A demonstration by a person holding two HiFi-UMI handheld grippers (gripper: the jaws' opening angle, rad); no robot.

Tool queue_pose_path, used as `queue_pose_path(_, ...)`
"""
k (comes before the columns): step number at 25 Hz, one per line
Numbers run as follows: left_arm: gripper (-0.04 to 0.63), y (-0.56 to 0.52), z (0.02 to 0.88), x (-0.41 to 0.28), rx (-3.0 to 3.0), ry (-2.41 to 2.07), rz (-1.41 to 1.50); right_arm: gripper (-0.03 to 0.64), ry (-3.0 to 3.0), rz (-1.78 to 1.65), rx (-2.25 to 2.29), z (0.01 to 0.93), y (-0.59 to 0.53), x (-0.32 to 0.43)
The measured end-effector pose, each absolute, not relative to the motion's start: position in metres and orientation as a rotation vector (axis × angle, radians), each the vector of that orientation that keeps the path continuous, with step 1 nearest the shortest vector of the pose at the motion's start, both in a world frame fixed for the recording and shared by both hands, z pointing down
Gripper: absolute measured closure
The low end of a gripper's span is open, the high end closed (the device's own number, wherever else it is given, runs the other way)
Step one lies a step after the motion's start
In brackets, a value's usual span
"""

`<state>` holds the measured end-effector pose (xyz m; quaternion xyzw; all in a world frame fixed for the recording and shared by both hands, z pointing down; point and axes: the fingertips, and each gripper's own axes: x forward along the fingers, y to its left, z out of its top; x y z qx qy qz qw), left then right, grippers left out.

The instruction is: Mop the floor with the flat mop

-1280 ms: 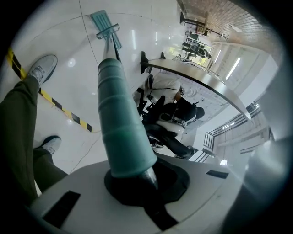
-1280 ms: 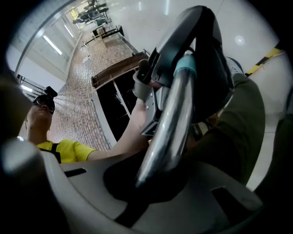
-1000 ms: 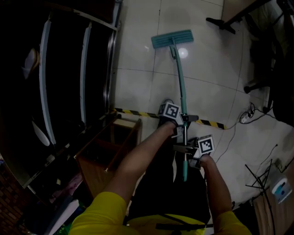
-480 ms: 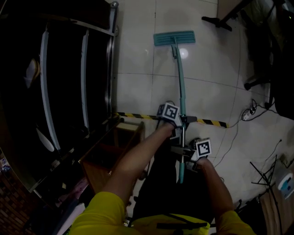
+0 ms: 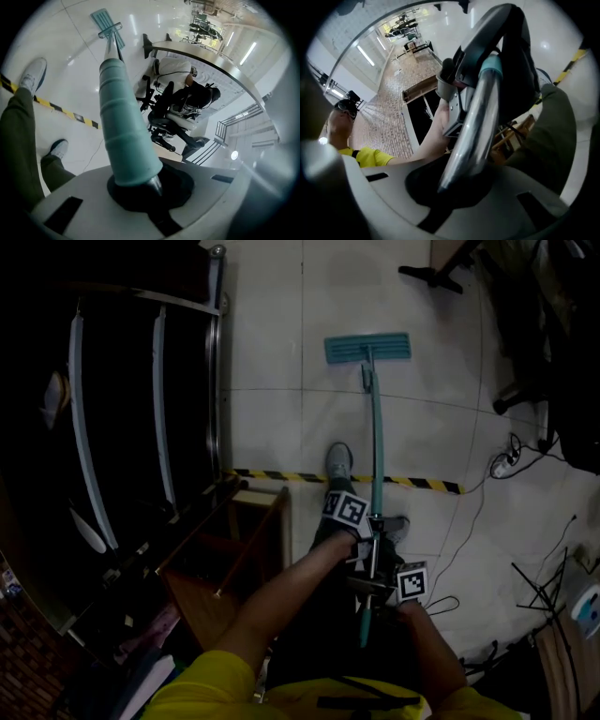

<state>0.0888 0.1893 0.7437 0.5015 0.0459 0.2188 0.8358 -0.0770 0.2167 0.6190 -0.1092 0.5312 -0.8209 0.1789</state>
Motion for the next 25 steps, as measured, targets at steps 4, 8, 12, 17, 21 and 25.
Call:
queue_pose_path(4, 0.581, 0.116, 0.78, 0.13, 1.112, 0.119, 0.443, 0.603, 1.619, -2.299, -0.336, 0.668, 0.157, -0.04)
queue_pose_path(8, 0.581, 0.061, 0.809, 0.163, 1.161, 0.102, 0.441, 0.603, 1.646, -2.292, -0.347, 0.704, 0.111, -0.008)
queue_pose_path(12, 0.584, 0.042, 0.807, 0.178, 1.18, 0.082, 0.393, 0.609, 1.606, -2.307, -0.318, 0.698, 0.098, 0.005)
queue_pose_path(17, 0.586, 0.14, 0.77, 0.172, 1.118, 0.09, 0.465, 0.611, 1.504, -2.337, -0.304, 0.644, 0.18, -0.003)
queue_pose_path(21, 0.586, 0.248, 0.715, 0.156, 1.0, 0.105, 0.469, 0.609, 1.348, -2.367, -0.322, 0.579, 0.265, -0.016)
queue_pose_path(25, 0.585, 0.3, 0.692, 0.156, 0.935, 0.156, 0.521, 0.601, 1.297, -2.344, -0.388, 0.558, 0.296, -0.013)
